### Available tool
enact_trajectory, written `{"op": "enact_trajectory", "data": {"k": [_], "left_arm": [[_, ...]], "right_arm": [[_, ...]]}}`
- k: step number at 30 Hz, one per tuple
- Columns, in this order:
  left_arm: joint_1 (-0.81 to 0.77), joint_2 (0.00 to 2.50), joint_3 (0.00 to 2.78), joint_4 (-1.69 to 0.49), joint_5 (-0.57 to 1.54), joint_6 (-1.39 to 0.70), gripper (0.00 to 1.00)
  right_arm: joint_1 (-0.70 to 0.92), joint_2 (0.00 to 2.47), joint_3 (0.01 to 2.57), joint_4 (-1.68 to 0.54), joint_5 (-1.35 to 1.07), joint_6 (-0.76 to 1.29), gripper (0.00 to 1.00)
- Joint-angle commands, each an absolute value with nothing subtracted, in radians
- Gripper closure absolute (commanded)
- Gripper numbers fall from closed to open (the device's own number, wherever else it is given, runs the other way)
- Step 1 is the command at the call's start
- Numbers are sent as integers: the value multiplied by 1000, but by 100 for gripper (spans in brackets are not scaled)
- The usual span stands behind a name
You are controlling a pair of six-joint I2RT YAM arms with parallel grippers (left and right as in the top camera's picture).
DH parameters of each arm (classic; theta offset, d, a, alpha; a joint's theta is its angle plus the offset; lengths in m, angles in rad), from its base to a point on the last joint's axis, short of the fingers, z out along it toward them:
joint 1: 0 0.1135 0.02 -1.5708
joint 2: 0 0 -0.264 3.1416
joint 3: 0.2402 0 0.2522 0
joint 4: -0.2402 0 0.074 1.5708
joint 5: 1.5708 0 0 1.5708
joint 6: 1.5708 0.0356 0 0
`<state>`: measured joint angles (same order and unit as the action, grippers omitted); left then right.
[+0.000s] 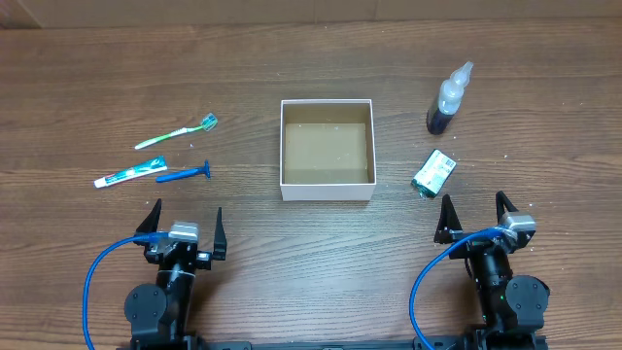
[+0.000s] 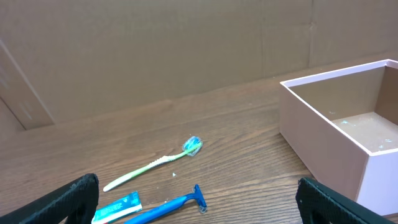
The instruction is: Pack container
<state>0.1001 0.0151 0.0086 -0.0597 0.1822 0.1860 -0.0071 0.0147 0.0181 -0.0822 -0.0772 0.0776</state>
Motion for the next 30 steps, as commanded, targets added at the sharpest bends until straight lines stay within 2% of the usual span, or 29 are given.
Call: {"op": "enact_trajectory", "data": {"k": [1, 30], "left_arm": [[106, 4, 5, -59, 176, 179, 0], [106, 4, 5, -59, 176, 179, 0]], "right_arm": [[-12, 3, 8, -77, -69, 75, 0], [-13, 3, 8, -76, -39, 74, 0]]}}
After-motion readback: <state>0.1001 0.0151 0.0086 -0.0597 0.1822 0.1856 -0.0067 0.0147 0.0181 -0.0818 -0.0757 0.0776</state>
